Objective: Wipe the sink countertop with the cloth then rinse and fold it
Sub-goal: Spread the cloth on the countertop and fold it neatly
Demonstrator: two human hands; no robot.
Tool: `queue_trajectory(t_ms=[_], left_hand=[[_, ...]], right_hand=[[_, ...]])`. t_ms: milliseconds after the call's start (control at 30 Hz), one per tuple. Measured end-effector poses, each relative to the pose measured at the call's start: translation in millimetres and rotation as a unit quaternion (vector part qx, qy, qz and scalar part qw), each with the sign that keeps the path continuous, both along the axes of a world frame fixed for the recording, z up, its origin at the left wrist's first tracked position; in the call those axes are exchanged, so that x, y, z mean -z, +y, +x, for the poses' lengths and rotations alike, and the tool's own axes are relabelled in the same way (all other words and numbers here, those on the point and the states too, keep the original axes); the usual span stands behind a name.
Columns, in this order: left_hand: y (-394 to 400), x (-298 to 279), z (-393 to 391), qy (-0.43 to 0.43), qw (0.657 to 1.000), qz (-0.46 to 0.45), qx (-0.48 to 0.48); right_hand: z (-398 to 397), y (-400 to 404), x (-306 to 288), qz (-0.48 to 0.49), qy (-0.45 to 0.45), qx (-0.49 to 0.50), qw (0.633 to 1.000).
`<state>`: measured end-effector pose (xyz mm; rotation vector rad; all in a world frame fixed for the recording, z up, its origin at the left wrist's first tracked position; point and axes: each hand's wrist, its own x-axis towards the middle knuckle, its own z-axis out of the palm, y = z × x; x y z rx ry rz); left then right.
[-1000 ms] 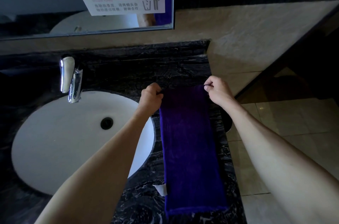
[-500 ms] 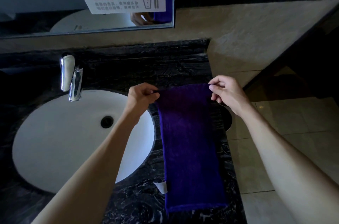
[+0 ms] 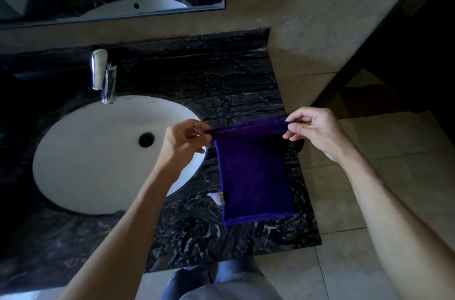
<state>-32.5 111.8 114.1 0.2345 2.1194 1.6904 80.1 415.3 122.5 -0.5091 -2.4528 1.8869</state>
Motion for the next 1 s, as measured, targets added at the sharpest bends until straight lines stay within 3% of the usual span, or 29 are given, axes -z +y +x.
queue_trajectory(t_ms=[100,267,400,600,800,1000], left_hand=[[-2,2,27,-0.028,1.0,0.009,-0.005],[-15,29,69,0.001,0.998,-0.057,0.04],[-27,47,97,0.111,0.977,-0.147,0.107],[-43,76,122,0.233,0.937,-0.195,0.175],[-46,90,129,0.254,0.925,-0.2,0.202],[-47,88,130,0.243,0.924,-0.196,0.22]], right_hand=[[29,-11,3,0.051,-0.004,-0.007,0.999],[84,-35,15,0.158,-0.059,-0.01,0.986],[118,-48,32,0.139,-0.107,-0.013,0.984],[141,-63,54,0.121,-0.128,0.028,0.984],[146,-75,70,0.161,-0.144,0.076,0.974],[143,-80,66,0.125,-0.162,0.096,0.974]])
